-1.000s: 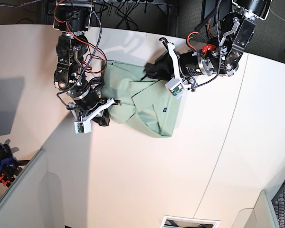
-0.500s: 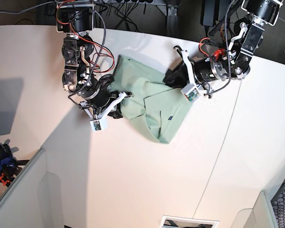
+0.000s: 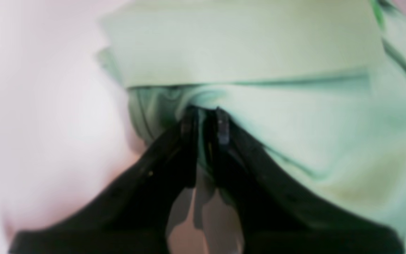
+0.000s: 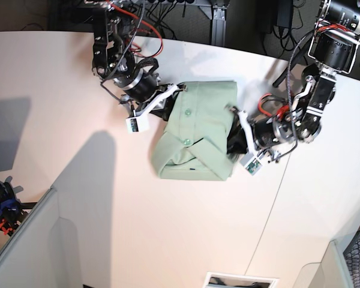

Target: Fold the T-shirt properly

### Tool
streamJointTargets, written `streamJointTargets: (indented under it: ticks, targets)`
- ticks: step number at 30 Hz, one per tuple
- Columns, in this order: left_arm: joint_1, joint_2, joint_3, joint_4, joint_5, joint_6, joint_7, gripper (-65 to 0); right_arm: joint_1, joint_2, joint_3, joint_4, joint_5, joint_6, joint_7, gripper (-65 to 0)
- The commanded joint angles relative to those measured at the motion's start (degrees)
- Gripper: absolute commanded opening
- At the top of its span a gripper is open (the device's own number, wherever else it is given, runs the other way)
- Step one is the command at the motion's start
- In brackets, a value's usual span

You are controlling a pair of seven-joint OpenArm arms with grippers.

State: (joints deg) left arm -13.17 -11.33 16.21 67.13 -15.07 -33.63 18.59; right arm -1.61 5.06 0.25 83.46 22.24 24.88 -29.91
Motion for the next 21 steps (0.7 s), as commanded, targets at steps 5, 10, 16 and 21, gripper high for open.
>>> streamJointTargets:
  ticks: [5,10,16,21]
  targets:
    - [-4.0,-0.5,-0.1,-0.8,-0.6,0.1,-0.7,-58.1,0.3,-2.2,0.0,2.6,-2.4,0.4,0.3,-65.0]
    - [-3.6,-4.8,-0.2,1.2,-5.0,0.1,1.2,-58.1,0.4,-0.9,2.2,4.4,-5.9,0.4,0.3,-65.0]
    - [0.9,-9.8,-0.2,9.0,-6.6,0.0,2.8,-58.1,0.5,3.8,7.0,4.9,-5.7,0.4,0.3,-65.0]
    - [8.5,-12.5,-3.7,18.2,-7.9,0.0,4.3,-58.1,-0.1,7.3,11.7,5.9,-1.6,0.4,-2.9,-65.0]
